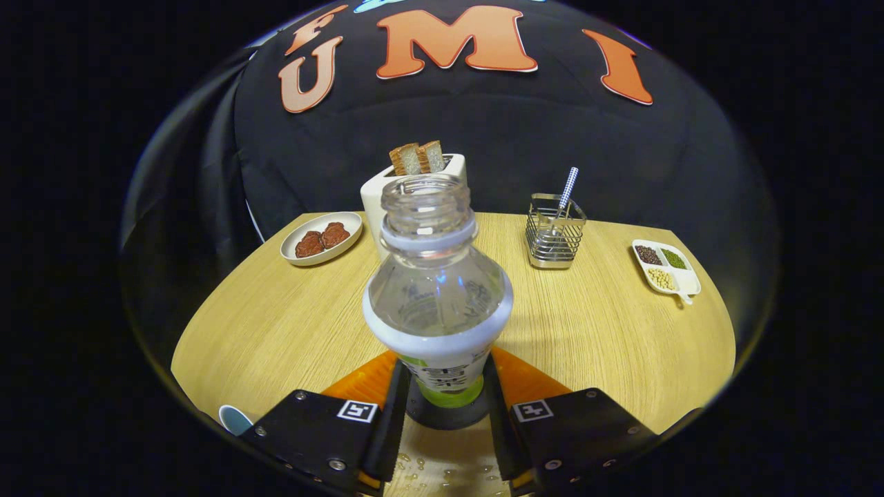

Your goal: Take the bottle from table, then pour the juice into the cup, finally place the bottle on the coaster

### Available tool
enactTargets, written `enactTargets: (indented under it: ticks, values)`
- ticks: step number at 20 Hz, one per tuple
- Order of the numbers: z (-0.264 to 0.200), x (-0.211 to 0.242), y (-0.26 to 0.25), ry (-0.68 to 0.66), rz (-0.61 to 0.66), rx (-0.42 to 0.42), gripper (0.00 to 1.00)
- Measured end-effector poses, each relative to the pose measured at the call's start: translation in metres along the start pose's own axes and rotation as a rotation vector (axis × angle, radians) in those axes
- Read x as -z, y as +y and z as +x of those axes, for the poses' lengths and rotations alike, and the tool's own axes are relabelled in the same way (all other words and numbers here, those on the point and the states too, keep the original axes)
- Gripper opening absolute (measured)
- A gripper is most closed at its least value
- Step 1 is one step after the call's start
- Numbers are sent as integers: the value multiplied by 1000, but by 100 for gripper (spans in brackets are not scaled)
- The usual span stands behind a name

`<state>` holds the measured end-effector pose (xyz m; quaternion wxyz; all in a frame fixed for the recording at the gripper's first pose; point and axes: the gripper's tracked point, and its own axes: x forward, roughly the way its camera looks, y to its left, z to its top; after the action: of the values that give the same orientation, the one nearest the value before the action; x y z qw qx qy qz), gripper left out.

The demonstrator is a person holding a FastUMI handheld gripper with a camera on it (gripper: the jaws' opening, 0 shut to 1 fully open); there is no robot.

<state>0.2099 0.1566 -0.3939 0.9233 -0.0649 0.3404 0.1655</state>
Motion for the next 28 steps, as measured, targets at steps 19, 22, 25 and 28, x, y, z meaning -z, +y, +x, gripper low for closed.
enactTargets:
  ticks: [19, 22, 25, 28]
  values:
    - [-144, -59, -29, -146, 49, 111, 97]
    - [-202, -96, -43, -241, 46, 158, 97]
    - [-265, -124, -55, -331, 40, 209, 97]
    - [-320, -141, -63, -395, 29, 256, 97]
